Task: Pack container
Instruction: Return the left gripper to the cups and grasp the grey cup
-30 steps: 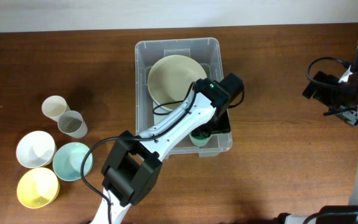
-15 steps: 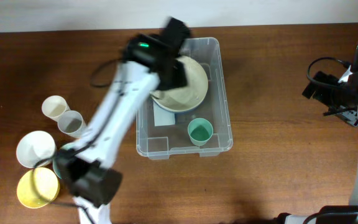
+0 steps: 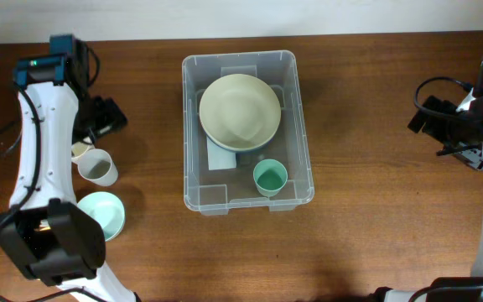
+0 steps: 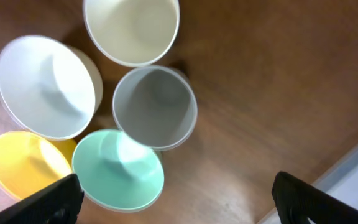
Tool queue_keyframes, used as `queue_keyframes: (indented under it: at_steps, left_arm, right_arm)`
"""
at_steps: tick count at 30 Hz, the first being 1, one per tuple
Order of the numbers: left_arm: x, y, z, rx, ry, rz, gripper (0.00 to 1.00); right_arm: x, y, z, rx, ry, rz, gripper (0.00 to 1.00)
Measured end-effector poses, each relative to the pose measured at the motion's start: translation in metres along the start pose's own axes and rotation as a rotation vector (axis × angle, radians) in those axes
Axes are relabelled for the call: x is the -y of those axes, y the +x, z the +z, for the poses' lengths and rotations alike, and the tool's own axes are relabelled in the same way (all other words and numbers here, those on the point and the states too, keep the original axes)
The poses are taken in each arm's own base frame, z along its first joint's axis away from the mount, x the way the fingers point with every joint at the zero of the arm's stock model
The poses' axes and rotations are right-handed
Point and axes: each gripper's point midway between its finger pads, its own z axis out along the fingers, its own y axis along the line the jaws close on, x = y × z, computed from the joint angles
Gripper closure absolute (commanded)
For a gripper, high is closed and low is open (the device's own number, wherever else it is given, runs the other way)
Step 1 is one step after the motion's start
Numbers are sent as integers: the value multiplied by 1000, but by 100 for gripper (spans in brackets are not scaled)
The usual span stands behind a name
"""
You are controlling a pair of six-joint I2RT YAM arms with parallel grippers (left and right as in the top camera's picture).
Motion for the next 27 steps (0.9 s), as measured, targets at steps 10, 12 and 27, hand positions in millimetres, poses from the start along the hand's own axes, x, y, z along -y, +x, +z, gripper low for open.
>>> queue_keyframes:
  at_steps: [10, 12, 27]
  left_arm:
    - [5, 29, 91, -78, 0, 70, 2]
    - [7, 27, 96, -66, 8, 85, 4]
    - [12, 18, 97, -25, 30, 127, 99]
  right_arm:
    - [0, 0, 1, -3, 1, 0, 1]
    - [0, 0, 1, -3, 1, 0, 1]
    - [0, 0, 1, -3, 1, 0, 1]
